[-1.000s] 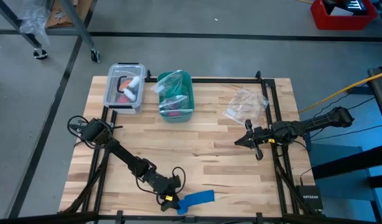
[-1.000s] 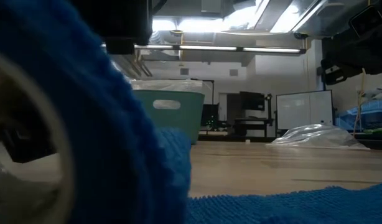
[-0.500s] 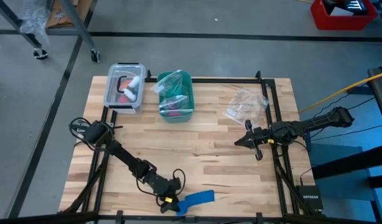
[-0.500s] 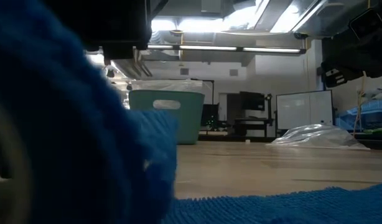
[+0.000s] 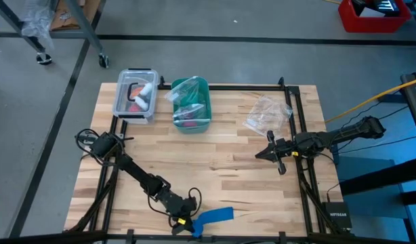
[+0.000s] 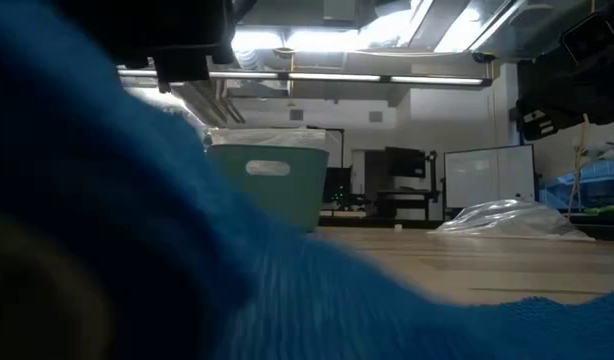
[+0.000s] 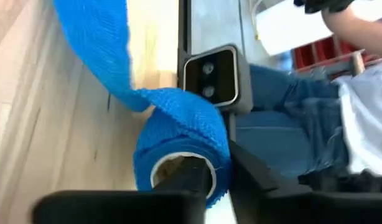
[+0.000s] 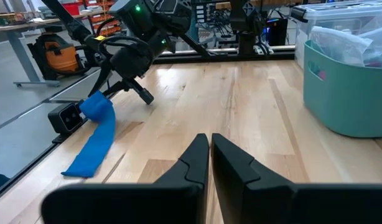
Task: Roll bandage
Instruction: Roll the blue bandage
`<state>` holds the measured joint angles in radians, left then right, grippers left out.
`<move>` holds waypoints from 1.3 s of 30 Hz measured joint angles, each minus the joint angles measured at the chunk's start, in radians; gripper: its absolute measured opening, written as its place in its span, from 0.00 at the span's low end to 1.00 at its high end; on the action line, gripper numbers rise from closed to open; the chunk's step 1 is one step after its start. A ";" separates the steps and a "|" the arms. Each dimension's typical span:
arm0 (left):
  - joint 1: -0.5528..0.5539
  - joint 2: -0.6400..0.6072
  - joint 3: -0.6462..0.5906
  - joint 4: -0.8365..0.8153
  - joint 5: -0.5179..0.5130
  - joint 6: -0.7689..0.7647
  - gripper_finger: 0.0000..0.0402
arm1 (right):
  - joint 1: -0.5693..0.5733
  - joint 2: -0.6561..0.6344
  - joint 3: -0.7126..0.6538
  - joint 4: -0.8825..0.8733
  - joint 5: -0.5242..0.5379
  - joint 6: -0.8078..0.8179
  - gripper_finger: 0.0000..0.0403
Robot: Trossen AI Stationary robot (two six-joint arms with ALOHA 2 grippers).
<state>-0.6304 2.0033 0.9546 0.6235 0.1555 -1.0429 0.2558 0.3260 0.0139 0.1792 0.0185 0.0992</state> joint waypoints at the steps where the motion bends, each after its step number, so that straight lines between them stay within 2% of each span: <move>1: 0.002 0.000 0.000 0.007 0.000 -0.022 0.03 | 0.000 0.000 0.000 0.005 0.000 -0.002 0.06; 5: 0.023 0.000 0.000 0.076 -0.001 -0.057 0.04 | -0.001 0.000 0.000 0.024 0.000 -0.072 0.06; 10: 0.064 -0.001 0.000 0.257 0.001 -0.058 0.02 | -0.001 0.000 0.006 0.111 0.001 -0.168 0.06; 16: 0.144 -0.002 0.000 0.463 0.001 -0.128 0.02 | -0.001 -0.001 0.091 0.112 0.019 -0.293 0.06; 20: 0.207 -0.003 0.002 0.555 -0.001 -0.154 0.01 | -0.001 0.000 0.132 0.109 0.027 -0.317 0.06; 25: 0.288 -0.003 0.012 0.627 -0.004 -0.106 0.02 | -0.001 0.000 0.142 0.105 0.071 -0.316 0.07; 28: 0.331 -0.003 0.036 0.647 -0.002 -0.045 0.01 | -0.001 0.016 0.143 0.105 0.104 -0.312 0.13; 33: 0.400 -0.003 0.075 0.647 0.033 0.037 0.02 | -0.001 0.066 0.143 0.109 0.172 -0.264 0.31; 36: 0.436 -0.003 0.094 0.648 0.034 0.079 0.01 | -0.001 0.105 0.143 0.107 0.172 -0.285 0.41; 39: 0.471 -0.003 0.115 0.644 0.034 0.084 0.01 | -0.001 0.139 0.143 0.102 0.129 -0.368 0.48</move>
<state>-0.1595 1.9999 1.0700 1.2678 0.1894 -0.9588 0.2550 0.4650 0.1570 0.2808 0.1477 -0.2692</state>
